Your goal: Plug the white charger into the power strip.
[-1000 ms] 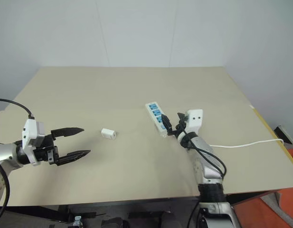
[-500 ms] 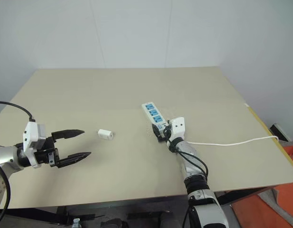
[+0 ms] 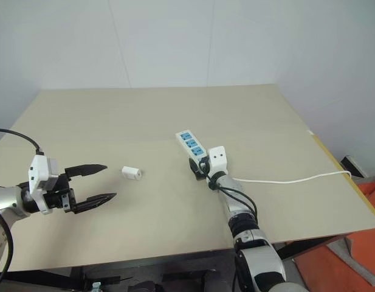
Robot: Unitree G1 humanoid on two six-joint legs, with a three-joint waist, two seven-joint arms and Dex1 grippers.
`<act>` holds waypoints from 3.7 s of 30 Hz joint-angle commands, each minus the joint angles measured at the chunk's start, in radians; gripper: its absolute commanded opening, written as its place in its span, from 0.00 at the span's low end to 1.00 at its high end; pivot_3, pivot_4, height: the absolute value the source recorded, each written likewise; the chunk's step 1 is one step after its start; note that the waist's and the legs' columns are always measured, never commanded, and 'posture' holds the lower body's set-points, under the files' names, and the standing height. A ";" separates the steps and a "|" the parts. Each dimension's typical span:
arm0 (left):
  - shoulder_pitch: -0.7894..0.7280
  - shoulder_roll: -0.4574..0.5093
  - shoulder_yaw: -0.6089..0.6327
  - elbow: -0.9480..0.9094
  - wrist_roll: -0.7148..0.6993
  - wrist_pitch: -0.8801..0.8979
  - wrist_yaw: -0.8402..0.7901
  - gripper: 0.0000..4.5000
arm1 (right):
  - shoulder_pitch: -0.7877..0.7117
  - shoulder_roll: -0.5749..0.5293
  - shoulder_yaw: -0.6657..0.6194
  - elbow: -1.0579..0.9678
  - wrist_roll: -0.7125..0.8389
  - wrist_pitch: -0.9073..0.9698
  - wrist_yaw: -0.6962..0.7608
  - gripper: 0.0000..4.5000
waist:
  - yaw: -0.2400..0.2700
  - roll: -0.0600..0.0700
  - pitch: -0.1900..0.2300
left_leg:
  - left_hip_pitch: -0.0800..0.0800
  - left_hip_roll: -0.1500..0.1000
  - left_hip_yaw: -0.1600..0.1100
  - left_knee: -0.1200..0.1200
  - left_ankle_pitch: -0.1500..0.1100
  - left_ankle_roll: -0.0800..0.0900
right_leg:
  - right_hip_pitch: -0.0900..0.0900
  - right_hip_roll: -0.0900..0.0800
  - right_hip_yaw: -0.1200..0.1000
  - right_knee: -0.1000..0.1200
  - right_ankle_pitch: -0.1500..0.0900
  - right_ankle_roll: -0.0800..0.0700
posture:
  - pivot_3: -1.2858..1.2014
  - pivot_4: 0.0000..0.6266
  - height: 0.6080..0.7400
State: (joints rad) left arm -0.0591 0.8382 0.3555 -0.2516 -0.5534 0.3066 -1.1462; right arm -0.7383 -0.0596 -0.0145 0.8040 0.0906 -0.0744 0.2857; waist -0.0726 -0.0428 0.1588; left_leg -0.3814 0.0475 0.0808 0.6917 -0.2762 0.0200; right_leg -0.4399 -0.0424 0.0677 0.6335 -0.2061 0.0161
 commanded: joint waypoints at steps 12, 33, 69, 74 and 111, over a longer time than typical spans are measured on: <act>-0.032 0.025 0.003 0.000 0.002 -0.024 -0.003 1.00 | 0.015 0.000 -0.007 -0.025 0.003 0.078 0.028 0.76 | 0.001 0.000 -0.001 | 0.002 0.000 0.000 0.000 0.000 0.000 | 0.002 0.000 0.000 0.000 0.000 0.000 | 0.52 0.24 1.00; -0.875 0.060 -0.428 0.713 0.318 -0.378 -0.450 1.00 | 0.231 -0.282 0.067 -0.544 0.285 -0.004 0.887 0.76 | 0.028 0.001 0.001 | -0.007 -0.002 0.001 0.001 -0.001 0.001 | -0.003 0.003 -0.001 -0.004 0.000 0.002 | 0.52 0.24 1.00; -1.479 -0.266 -1.345 1.220 0.745 -0.380 -0.468 1.00 | 0.098 -0.253 0.195 -0.062 0.113 -0.218 1.213 0.76 | 0.031 0.000 0.003 | -0.008 -0.002 0.000 0.006 -0.001 0.002 | -0.004 0.005 0.002 -0.001 0.001 0.003 | 0.52 0.24 1.00; -1.470 -0.336 -1.313 1.256 0.801 -0.354 -0.468 1.00 | 0.119 -0.270 0.190 -0.098 0.113 -0.197 1.196 0.76 | 0.032 0.000 0.004 | -0.009 -0.002 0.000 0.006 -0.001 0.002 | -0.005 0.005 0.002 -0.001 0.001 0.003 | 0.52 0.24 1.00; -1.367 -0.505 -1.163 1.446 1.167 -0.337 -0.310 0.88 | 0.214 -0.322 0.183 -0.283 0.141 -0.071 1.133 0.76 | 0.051 -0.001 0.004 | -0.010 -0.004 -0.002 0.007 -0.001 0.002 | -0.004 0.004 0.002 -0.001 0.001 0.004 | 0.52 0.24 1.00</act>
State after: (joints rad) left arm -1.4171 0.3362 -0.8242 1.1932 0.6045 -0.0241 -1.4605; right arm -0.5349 -0.3685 0.1795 0.5393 0.2220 -0.1621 1.4200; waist -0.0213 -0.0434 0.1625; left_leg -0.3910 0.0435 0.0793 0.6987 -0.2772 0.0222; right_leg -0.4437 -0.0386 0.0695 0.6324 -0.2048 0.0202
